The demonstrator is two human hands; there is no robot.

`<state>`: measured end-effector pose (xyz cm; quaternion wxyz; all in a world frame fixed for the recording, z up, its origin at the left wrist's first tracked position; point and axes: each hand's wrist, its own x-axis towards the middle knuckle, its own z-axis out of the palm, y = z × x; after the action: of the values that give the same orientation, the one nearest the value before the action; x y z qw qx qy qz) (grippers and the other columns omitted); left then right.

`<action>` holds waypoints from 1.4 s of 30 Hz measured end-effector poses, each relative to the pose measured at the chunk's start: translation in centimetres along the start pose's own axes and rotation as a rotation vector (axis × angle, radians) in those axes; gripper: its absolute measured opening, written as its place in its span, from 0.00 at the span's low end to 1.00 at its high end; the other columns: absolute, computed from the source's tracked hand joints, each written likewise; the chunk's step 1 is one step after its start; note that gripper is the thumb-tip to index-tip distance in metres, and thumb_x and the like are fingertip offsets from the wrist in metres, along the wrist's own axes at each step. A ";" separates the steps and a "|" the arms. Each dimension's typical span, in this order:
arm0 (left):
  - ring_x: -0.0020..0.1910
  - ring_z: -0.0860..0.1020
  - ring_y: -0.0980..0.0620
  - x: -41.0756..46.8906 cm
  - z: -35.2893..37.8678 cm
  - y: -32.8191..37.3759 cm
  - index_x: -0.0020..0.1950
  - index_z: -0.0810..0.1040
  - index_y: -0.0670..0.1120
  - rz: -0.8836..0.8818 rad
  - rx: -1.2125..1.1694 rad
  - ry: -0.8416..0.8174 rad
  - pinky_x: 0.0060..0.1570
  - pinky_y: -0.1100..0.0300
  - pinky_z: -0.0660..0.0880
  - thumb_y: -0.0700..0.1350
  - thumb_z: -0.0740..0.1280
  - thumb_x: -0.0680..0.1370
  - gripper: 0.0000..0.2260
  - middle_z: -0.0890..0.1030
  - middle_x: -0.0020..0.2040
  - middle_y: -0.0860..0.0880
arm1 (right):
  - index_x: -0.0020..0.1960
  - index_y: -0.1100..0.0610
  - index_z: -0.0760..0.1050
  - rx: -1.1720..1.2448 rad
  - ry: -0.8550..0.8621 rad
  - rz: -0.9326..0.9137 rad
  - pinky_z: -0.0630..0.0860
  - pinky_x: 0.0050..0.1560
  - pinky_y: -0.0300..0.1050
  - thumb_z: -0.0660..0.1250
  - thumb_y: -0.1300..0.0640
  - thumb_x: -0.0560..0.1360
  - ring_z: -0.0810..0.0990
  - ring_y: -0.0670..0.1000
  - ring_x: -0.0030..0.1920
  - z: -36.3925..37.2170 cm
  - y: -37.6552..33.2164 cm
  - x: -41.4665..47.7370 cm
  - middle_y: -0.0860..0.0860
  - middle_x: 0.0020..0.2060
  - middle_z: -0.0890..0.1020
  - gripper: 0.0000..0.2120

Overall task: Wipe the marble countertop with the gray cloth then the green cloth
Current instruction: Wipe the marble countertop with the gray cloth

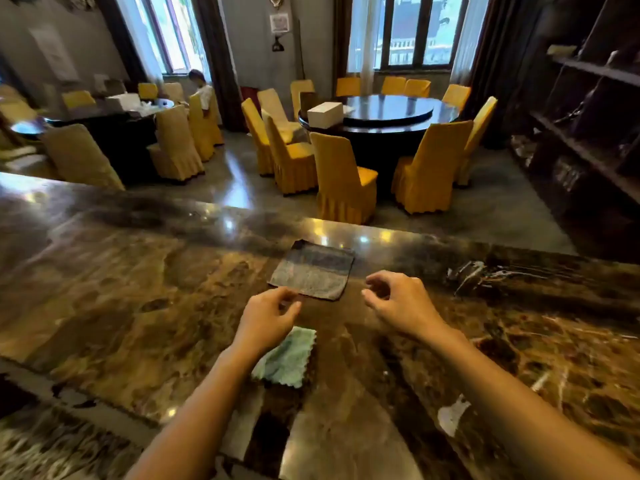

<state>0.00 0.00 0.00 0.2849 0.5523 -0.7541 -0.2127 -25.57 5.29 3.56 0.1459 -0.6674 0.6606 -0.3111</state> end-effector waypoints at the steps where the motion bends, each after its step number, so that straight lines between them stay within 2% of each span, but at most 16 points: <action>1: 0.49 0.82 0.55 0.9 0.0 -1.0 0.59 0.83 0.47 -0.020 0.014 -0.012 0.54 0.54 0.80 0.47 0.72 0.78 0.11 0.86 0.52 0.50 | 0.61 0.53 0.82 0.010 -0.026 0.006 0.76 0.51 0.33 0.72 0.52 0.78 0.81 0.44 0.49 1.1 0.3 1.1 0.49 0.53 0.86 0.13; 3: 0.52 0.82 0.52 2.6 -0.1 -2.6 0.62 0.82 0.48 -0.027 0.100 -0.051 0.57 0.52 0.79 0.44 0.71 0.78 0.13 0.85 0.56 0.49 | 0.61 0.54 0.83 -0.010 -0.071 0.031 0.80 0.55 0.44 0.72 0.52 0.78 0.83 0.48 0.52 2.9 0.6 3.1 0.50 0.53 0.87 0.13; 4: 0.55 0.82 0.51 3.3 -0.2 -3.2 0.63 0.82 0.49 -0.030 0.164 -0.093 0.58 0.53 0.79 0.43 0.71 0.78 0.14 0.84 0.58 0.49 | 0.61 0.54 0.83 -0.031 -0.110 0.054 0.80 0.56 0.45 0.72 0.52 0.77 0.84 0.49 0.52 3.9 0.7 3.9 0.51 0.53 0.87 0.13; 7: 0.62 0.79 0.50 6.0 0.0 -5.7 0.67 0.79 0.50 0.020 0.273 -0.172 0.62 0.53 0.75 0.40 0.69 0.78 0.18 0.81 0.63 0.51 | 0.62 0.55 0.82 -0.074 -0.155 0.070 0.76 0.53 0.39 0.72 0.52 0.77 0.83 0.50 0.54 6.7 1.3 6.2 0.50 0.54 0.86 0.15; 12: 0.69 0.73 0.49 11.4 1.0 -9.3 0.72 0.75 0.50 0.183 0.390 -0.252 0.67 0.52 0.73 0.41 0.69 0.78 0.22 0.76 0.71 0.51 | 0.66 0.55 0.79 -0.186 -0.235 0.075 0.78 0.60 0.47 0.71 0.49 0.77 0.80 0.52 0.60 10.4 2.2 9.3 0.52 0.60 0.82 0.20; 14: 0.67 0.76 0.48 13.1 1.8 -10.2 0.68 0.79 0.49 0.258 0.407 -0.301 0.65 0.51 0.75 0.43 0.69 0.79 0.17 0.78 0.69 0.51 | 0.66 0.54 0.80 -0.242 -0.264 0.048 0.77 0.61 0.47 0.71 0.48 0.77 0.79 0.53 0.61 11.6 2.9 10.4 0.51 0.61 0.82 0.19; 18: 0.54 0.81 0.47 14.7 2.9 -11.2 0.56 0.85 0.46 0.386 0.399 -0.305 0.53 0.50 0.80 0.46 0.68 0.80 0.09 0.84 0.57 0.50 | 0.56 0.55 0.82 -0.313 -0.306 0.022 0.76 0.57 0.48 0.68 0.53 0.80 0.79 0.53 0.56 12.6 3.7 11.3 0.51 0.55 0.83 0.08; 23: 0.48 0.81 0.48 15.4 4.4 -9.5 0.53 0.83 0.47 0.502 0.260 -0.285 0.47 0.52 0.79 0.47 0.66 0.81 0.07 0.84 0.50 0.50 | 0.52 0.54 0.77 -0.321 -0.271 0.021 0.78 0.49 0.51 0.65 0.53 0.81 0.81 0.54 0.49 8.6 5.5 11.1 0.51 0.48 0.83 0.05; 28: 0.46 0.81 0.47 15.3 8.1 -3.3 0.52 0.80 0.48 0.669 0.157 -0.357 0.44 0.52 0.77 0.48 0.63 0.81 0.07 0.82 0.49 0.50 | 0.51 0.51 0.78 -0.406 -0.307 0.118 0.79 0.47 0.48 0.67 0.52 0.80 0.82 0.51 0.47 1.2 8.7 7.7 0.48 0.46 0.83 0.04; 33: 0.50 0.79 0.48 13.3 12.3 2.0 0.53 0.78 0.49 0.742 0.157 -0.491 0.47 0.55 0.73 0.49 0.61 0.81 0.08 0.80 0.51 0.50 | 0.46 0.49 0.80 -0.559 -0.484 0.291 0.79 0.47 0.48 0.68 0.44 0.77 0.83 0.52 0.48 -2.4 11.3 3.9 0.48 0.44 0.84 0.10; 35: 0.49 0.79 0.48 12.4 13.4 2.6 0.51 0.78 0.49 0.740 0.149 -0.485 0.47 0.54 0.74 0.51 0.61 0.80 0.09 0.81 0.50 0.51 | 0.47 0.50 0.80 -0.536 -0.375 0.314 0.79 0.50 0.49 0.66 0.41 0.78 0.83 0.53 0.50 -1.9 11.6 3.9 0.50 0.47 0.85 0.13; 36: 0.49 0.79 0.49 12.2 13.8 2.7 0.51 0.79 0.49 0.720 0.124 -0.451 0.47 0.54 0.75 0.52 0.62 0.80 0.10 0.81 0.49 0.51 | 0.54 0.52 0.81 -0.490 -0.281 0.316 0.79 0.55 0.50 0.65 0.41 0.79 0.82 0.54 0.56 -1.0 11.7 4.3 0.51 0.53 0.84 0.15; 37: 0.50 0.80 0.48 12.0 14.1 2.6 0.51 0.80 0.48 0.692 0.089 -0.398 0.48 0.53 0.76 0.52 0.63 0.80 0.10 0.82 0.50 0.51 | 0.63 0.54 0.79 -0.449 -0.207 0.324 0.75 0.64 0.50 0.63 0.42 0.81 0.79 0.54 0.64 0.2 11.7 5.1 0.53 0.62 0.82 0.20; 39: 0.57 0.81 0.47 12.0 14.5 2.3 0.58 0.82 0.46 0.621 0.064 -0.294 0.58 0.53 0.76 0.50 0.65 0.81 0.11 0.84 0.57 0.48 | 0.78 0.55 0.65 -0.404 -0.148 0.355 0.61 0.77 0.53 0.57 0.40 0.82 0.65 0.57 0.77 3.6 11.3 6.9 0.57 0.77 0.68 0.30; 41: 0.71 0.73 0.45 12.3 14.4 2.1 0.71 0.76 0.45 0.516 0.121 -0.311 0.71 0.54 0.66 0.53 0.62 0.83 0.20 0.77 0.70 0.45 | 0.83 0.52 0.50 -0.401 -0.199 0.411 0.46 0.80 0.58 0.50 0.36 0.83 0.48 0.58 0.82 6.9 11.4 8.4 0.59 0.82 0.52 0.34; 42: 0.77 0.66 0.44 12.5 14.4 2.0 0.76 0.70 0.46 0.455 0.168 -0.358 0.75 0.53 0.58 0.57 0.56 0.83 0.25 0.70 0.76 0.45 | 0.83 0.50 0.45 -0.409 -0.243 0.438 0.40 0.80 0.59 0.47 0.34 0.83 0.42 0.57 0.82 8.1 11.8 8.7 0.59 0.82 0.46 0.35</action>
<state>-13.86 -11.22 -7.06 0.1411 0.3446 -0.9116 -0.1745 -30.53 -5.93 -7.86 0.1502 -0.5572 0.8150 -0.0513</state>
